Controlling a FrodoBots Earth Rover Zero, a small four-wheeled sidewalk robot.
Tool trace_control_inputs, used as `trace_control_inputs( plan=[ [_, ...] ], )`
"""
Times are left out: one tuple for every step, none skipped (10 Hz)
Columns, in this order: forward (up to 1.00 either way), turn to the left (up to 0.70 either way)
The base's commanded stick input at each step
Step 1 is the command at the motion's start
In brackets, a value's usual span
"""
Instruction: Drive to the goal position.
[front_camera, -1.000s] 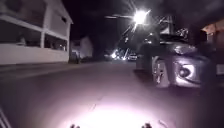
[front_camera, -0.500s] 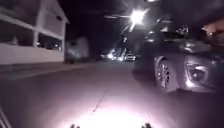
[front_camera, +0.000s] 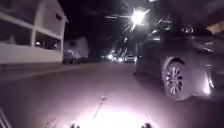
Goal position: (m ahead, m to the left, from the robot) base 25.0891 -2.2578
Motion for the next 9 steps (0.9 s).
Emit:
trace_control_inputs(
  plan=[
    [0.7, 0.0],
    [0.7, 0.0],
    [0.7, 0.0],
    [0.7, 0.0],
    [0.7, 0.0],
    [0.7, 0.0],
    [0.7, 0.0],
    [0.7, 0.0],
    [0.7, 0.0]
  ],
)
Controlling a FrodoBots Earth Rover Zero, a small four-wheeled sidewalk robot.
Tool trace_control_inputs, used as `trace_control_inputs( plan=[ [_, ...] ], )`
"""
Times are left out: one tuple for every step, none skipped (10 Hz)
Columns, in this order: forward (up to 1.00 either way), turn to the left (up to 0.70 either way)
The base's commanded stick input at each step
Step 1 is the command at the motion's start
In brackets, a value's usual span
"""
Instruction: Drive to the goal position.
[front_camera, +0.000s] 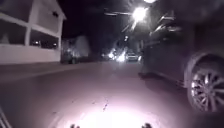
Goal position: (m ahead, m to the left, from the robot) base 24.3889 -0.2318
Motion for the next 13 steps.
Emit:
trace_control_inputs(
  plan=[
    [0.7, 0.0],
    [0.7, 0.0],
    [0.7, 0.0],
    [0.7, 0.0],
    [0.7, -0.03],
    [0.7, -0.17],
    [0.7, -0.34],
    [0.7, -0.35],
    [0.7, -0.31],
    [0.7, 0.0],
    [0.7, 0.0],
    [0.7, 0.0],
    [0.7, 0.0]
  ],
)
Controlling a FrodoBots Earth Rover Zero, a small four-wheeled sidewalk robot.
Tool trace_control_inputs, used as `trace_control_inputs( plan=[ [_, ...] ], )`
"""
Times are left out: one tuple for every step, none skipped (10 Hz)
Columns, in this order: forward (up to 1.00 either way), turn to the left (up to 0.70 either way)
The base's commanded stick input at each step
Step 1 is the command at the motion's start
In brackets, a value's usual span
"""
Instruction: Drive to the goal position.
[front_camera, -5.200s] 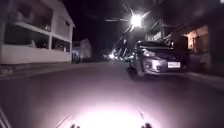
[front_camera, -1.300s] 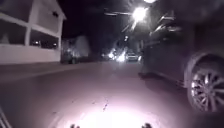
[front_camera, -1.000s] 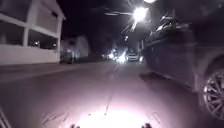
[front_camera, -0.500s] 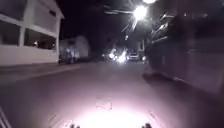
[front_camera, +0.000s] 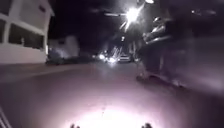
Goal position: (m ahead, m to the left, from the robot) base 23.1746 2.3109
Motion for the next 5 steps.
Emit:
trace_control_inputs(
  plan=[
    [0.7, 0.0],
    [0.7, 0.0],
    [0.7, 0.0],
    [0.7, 0.0],
    [0.7, 0.0]
  ],
)
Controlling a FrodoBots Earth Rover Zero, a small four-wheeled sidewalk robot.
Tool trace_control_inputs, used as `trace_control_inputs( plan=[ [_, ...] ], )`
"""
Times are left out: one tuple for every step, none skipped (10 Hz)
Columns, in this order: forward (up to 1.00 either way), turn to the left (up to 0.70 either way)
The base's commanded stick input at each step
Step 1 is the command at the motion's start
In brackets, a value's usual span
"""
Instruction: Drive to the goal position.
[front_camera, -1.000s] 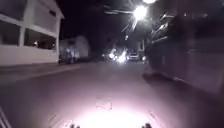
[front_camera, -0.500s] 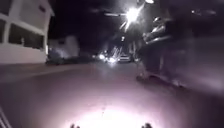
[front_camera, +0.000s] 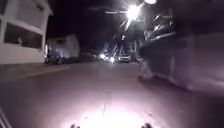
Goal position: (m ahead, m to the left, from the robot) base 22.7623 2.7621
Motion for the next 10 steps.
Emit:
trace_control_inputs(
  plan=[
    [0.7, 0.0],
    [0.7, 0.0],
    [0.7, 0.0],
    [0.7, 0.0],
    [0.7, 0.0],
    [0.7, 0.0],
    [0.7, 0.0],
    [0.7, 0.0],
    [0.7, 0.0],
    [0.7, 0.0]
  ],
)
